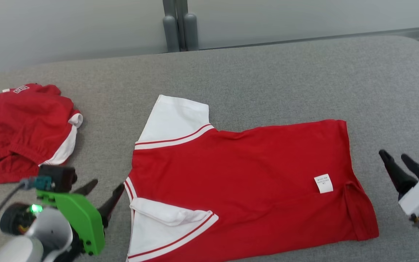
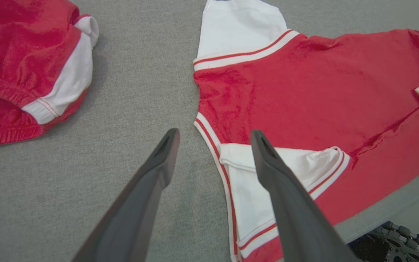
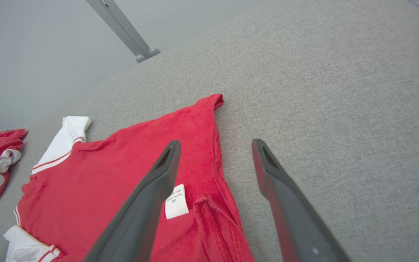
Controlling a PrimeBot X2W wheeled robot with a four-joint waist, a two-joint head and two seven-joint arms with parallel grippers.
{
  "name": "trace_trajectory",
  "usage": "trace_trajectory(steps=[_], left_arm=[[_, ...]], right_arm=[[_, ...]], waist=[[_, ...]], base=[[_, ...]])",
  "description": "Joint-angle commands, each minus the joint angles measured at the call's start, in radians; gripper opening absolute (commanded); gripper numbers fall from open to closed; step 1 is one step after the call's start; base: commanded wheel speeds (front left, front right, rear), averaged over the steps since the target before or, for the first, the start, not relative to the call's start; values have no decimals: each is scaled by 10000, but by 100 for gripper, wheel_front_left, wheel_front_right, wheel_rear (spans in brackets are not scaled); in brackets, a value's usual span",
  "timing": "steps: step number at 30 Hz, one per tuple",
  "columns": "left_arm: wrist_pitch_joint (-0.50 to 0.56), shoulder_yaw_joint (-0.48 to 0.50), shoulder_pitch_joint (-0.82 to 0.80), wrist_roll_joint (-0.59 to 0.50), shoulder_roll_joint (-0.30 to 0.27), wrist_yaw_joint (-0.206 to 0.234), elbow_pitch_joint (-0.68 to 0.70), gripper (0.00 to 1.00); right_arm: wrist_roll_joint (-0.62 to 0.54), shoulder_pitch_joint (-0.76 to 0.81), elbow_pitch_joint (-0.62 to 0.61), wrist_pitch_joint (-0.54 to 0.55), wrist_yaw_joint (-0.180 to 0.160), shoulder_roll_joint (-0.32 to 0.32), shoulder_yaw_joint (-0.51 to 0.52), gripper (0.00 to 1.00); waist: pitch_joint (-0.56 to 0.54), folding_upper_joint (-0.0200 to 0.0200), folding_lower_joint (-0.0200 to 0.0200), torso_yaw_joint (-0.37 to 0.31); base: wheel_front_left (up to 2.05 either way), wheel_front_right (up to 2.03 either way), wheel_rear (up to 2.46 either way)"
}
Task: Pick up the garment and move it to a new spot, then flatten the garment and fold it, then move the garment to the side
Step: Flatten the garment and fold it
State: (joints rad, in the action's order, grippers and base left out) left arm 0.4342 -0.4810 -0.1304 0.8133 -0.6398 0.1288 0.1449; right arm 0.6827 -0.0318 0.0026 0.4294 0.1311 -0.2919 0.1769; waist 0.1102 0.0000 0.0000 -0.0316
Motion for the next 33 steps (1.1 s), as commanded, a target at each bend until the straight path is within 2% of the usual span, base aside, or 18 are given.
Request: trace_trajectory(steps=[1, 7, 9, 15, 24, 33], left_arm=[[170, 56, -640, -44, -64, -188, -98, 100], [1501, -98, -3532, 312, 122, -1296, -1270, 100], [1947, -240, -4576, 355, 341, -1661, -1892, 100], [2496, -738, -6639, 126, 864, -2263, -3715, 100], [2664, -1419, -8565, 43, 1298, -2570, -5822, 100], [2706, -2273, -9611, 509, 1289, -2609, -6929, 100]], right_arm=[[-99, -496, 119, -60, -7, 39, 42, 100], [-523, -2724, 1087, 284, -7, 43, -442, 100], [-666, -3465, 1574, 413, -7, 51, -582, 100], [-960, -4858, 2741, 526, -7, 76, -1220, 100], [-813, -6185, 4111, 282, -7, 181, -2125, 100], [-289, -6776, 4879, 108, -7, 207, -3352, 100]], waist=[[454, 0, 0, -102], [1431, 0, 0, -289], [1773, 0, 0, -375], [2577, 0, 0, -706], [3568, 0, 0, -1289], [4072, 0, 0, -1676]], base=[[0, 0, 0], [0, 0, 0], [0, 0, 0], [0, 0, 0], [0, 0, 0], [0, 0, 0]])
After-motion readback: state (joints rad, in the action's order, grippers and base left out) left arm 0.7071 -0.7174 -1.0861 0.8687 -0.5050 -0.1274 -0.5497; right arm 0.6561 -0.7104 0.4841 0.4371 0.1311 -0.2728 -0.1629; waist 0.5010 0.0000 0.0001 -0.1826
